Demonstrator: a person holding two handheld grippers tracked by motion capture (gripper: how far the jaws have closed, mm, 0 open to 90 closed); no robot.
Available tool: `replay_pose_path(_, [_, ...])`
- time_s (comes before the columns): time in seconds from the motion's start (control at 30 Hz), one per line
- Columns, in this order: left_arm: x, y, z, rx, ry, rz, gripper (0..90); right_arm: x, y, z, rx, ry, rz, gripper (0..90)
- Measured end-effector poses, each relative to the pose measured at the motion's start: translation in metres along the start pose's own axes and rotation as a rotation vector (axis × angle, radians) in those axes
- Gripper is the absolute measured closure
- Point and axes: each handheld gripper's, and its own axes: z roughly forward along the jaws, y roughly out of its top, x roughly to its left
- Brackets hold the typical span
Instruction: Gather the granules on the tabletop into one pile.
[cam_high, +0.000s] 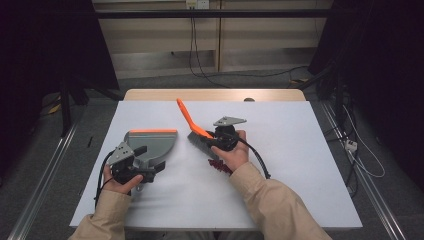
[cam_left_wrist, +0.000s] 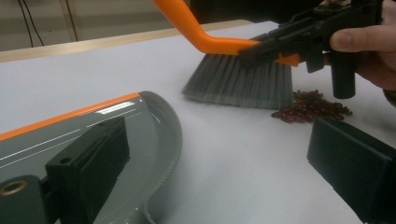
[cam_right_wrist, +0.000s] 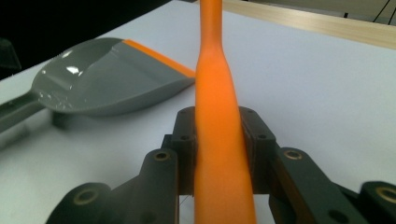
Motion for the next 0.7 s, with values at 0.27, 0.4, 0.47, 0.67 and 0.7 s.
replay_pose_path(0.27, [0.000,0.000,0.000,0.006,0.003,0.003,5.5,0.002,0.003,-0.018,-0.051,-0.007,0.039,71.3])
replay_pose_path(0.4, [-0.001,0.000,0.000,0.006,0.003,0.004,5.5,0.013,0.010,-0.023,-0.078,0.007,0.083,71.3])
replay_pose_path(0.47, [-0.001,0.000,0.000,0.005,0.001,0.007,5.5,0.021,0.010,-0.023,-0.087,0.024,0.108,71.3])
replay_pose_path(0.67, [-0.002,0.000,0.000,0.005,0.000,0.007,5.5,0.041,-0.006,-0.009,-0.047,0.056,0.180,71.3])
replay_pose_path(0.7, [-0.002,0.000,0.000,0.005,0.000,0.007,5.5,0.043,-0.009,-0.007,-0.037,0.067,0.191,71.3])
